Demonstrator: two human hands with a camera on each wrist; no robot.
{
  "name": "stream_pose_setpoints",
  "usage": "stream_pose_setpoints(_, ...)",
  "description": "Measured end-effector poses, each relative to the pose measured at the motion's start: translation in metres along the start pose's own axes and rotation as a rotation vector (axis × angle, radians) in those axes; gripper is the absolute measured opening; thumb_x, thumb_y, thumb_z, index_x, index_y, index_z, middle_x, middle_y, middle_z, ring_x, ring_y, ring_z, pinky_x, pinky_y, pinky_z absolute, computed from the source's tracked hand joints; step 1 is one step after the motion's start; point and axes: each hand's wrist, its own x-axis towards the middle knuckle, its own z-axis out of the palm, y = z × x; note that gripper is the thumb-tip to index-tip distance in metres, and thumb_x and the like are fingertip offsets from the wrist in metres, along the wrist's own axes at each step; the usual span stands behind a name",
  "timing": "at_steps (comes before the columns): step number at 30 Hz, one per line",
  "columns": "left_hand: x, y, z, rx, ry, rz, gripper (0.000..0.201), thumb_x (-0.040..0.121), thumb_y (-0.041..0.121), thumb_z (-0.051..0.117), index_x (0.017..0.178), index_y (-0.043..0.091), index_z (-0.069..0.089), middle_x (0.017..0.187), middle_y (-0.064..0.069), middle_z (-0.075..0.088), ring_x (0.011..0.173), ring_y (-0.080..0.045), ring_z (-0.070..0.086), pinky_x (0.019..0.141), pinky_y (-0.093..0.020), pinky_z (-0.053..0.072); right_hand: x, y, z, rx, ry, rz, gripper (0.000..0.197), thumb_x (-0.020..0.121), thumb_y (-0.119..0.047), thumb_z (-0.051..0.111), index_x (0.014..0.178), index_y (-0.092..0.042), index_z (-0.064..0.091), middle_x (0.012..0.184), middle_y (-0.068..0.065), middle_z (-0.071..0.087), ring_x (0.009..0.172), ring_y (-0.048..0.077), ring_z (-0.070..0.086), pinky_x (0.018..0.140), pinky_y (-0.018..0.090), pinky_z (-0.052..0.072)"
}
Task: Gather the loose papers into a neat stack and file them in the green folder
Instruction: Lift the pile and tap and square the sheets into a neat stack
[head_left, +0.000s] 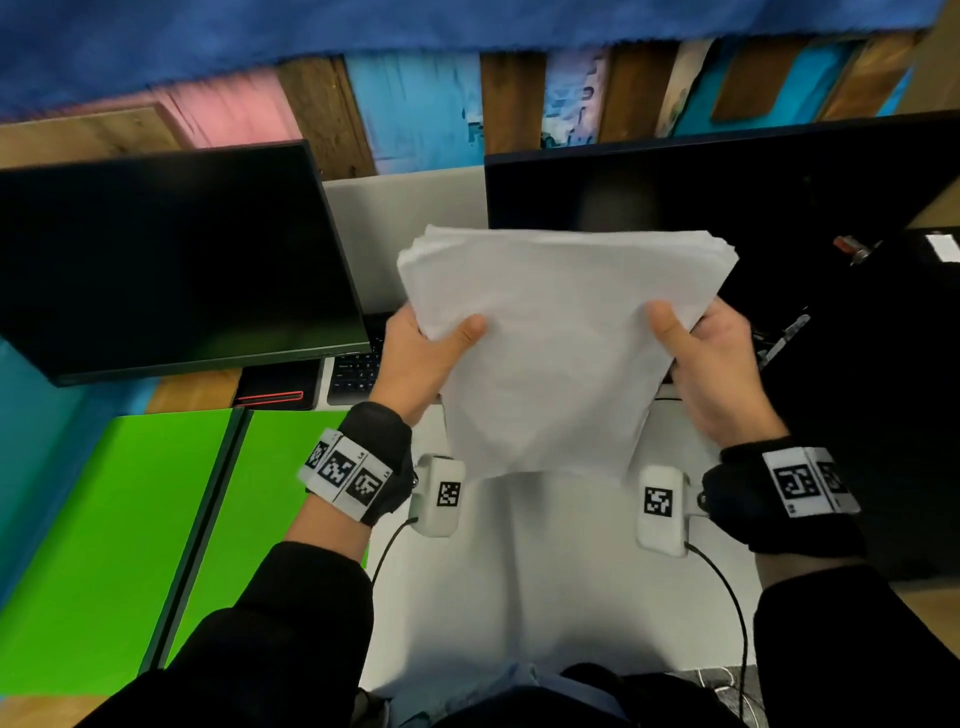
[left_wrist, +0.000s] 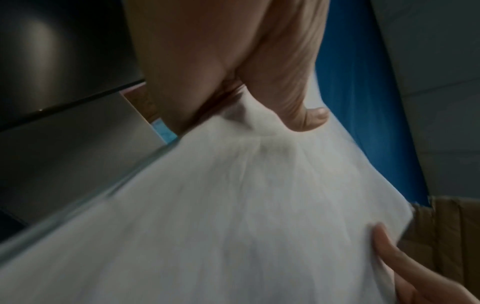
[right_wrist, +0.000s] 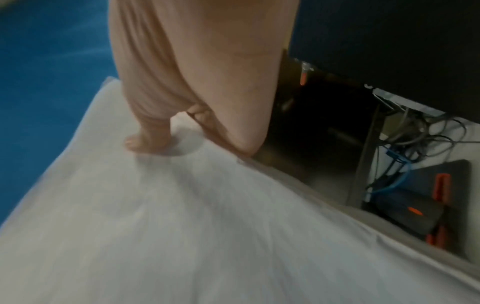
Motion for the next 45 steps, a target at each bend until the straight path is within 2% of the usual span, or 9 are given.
stream_pose_setpoints(5,-0.010,-0.025,0.007,0.087,0.008,-0.062,0.054,0.061,0.018,0.083,0.111,0.016,0.064,0.102,0.005,0.069,0.086,-0.002,0.065,0.077,-0.019,0.054,-0.007,0.029,-0.003,-0.179,-0.171,0.170,0.041,0.073,-0.002,0.075,0.111,-0.015,0.065,0.105,-0.003,0.075,0.096,0.005,0.070,0.082,0.019,0.054)
stream_pose_setpoints(14,-0.004,-0.025,0.027,0.057,0.125,-0.018,0.008,0.090,0.012,0.057,0.091,0.019,0.060,0.085,0.006,0.063,0.080,-0.009,0.057,0.077,-0.031,0.049,-0.002,0.032,0.003,-0.163,0.114,0.056,0.021,0.092,-0.006,0.058,0.104,-0.019,0.068,0.090,-0.012,0.076,0.088,0.006,0.071,0.075,0.022,0.054)
stream_pose_setpoints(19,-0.004,0.014,0.028,0.005,0.082,0.177,0.008,0.095,0.009,0.048,0.099,0.012,0.054,0.086,0.006,0.060,0.072,0.006,0.057,0.067,-0.012,0.047,-0.001,-0.006,0.009,-0.143,0.134,-0.118,0.014,0.090,-0.013,0.062,0.102,-0.018,0.068,0.089,-0.011,0.075,0.085,0.004,0.071,0.070,0.019,0.055)
stream_pose_setpoints(23,-0.013,-0.003,0.015,0.022,0.020,0.100,0.027,0.084,0.013,0.052,0.111,0.017,0.053,0.097,0.000,0.057,0.085,-0.008,0.054,0.075,-0.019,0.045,-0.009,0.017,0.001,-0.217,-0.020,0.022,0.040,0.084,-0.006,0.068,0.122,-0.016,0.063,0.116,-0.006,0.069,0.104,0.002,0.066,0.084,0.017,0.050)
stream_pose_setpoints(28,-0.016,-0.010,0.019,0.011,0.150,0.047,0.025,0.074,0.006,0.038,0.091,0.012,0.056,0.084,0.006,0.055,0.065,0.008,0.052,0.059,-0.006,0.040,-0.009,0.024,0.007,-0.218,-0.019,0.038,0.021,0.090,-0.006,0.060,0.110,-0.006,0.070,0.094,-0.007,0.076,0.091,0.009,0.070,0.079,0.025,0.052)
stream_pose_setpoints(32,-0.016,-0.010,0.018,0.072,0.156,0.092,0.026,0.068,0.000,0.037,0.079,0.017,0.053,0.078,0.004,0.053,0.068,-0.004,0.049,0.063,-0.016,0.041,-0.012,0.022,0.008,-0.234,-0.020,-0.015,0.019,0.090,-0.005,0.061,0.101,-0.016,0.071,0.091,-0.010,0.075,0.088,0.003,0.070,0.075,0.016,0.053)
stream_pose_setpoints(38,-0.016,-0.004,0.019,0.437,0.070,0.105,0.029,0.067,0.013,0.051,0.095,0.018,0.056,0.087,0.007,0.059,0.081,-0.013,0.055,0.075,-0.039,0.049,-0.015,0.032,0.009,-0.321,0.103,0.066,0.010,0.088,-0.015,0.065,0.092,-0.023,0.069,0.084,-0.009,0.074,0.082,0.006,0.072,0.072,0.024,0.057)
stream_pose_setpoints(41,-0.013,0.018,0.020,1.200,-0.040,0.280,0.060,0.063,0.047,0.063,0.118,0.027,0.050,0.114,0.004,0.054,0.121,-0.024,0.047,0.111,-0.054,0.024,-0.007,0.013,0.017,-0.386,0.081,-0.012,0.007,0.089,-0.019,0.064,0.095,-0.019,0.068,0.088,-0.003,0.071,0.080,0.009,0.070,0.075,0.029,0.056)
stream_pose_setpoints(45,-0.008,0.040,0.037,1.474,-0.087,0.507,0.065,0.068,0.061,0.061,0.122,0.026,0.051,0.125,-0.001,0.058,0.136,-0.026,0.038,0.111,-0.057,0.014,-0.006,-0.004,0.032,-0.465,-0.072,-0.129,0.010,0.090,-0.019,0.063,0.098,-0.019,0.068,0.083,-0.008,0.069,0.072,-0.004,0.065,0.065,0.012,0.052)
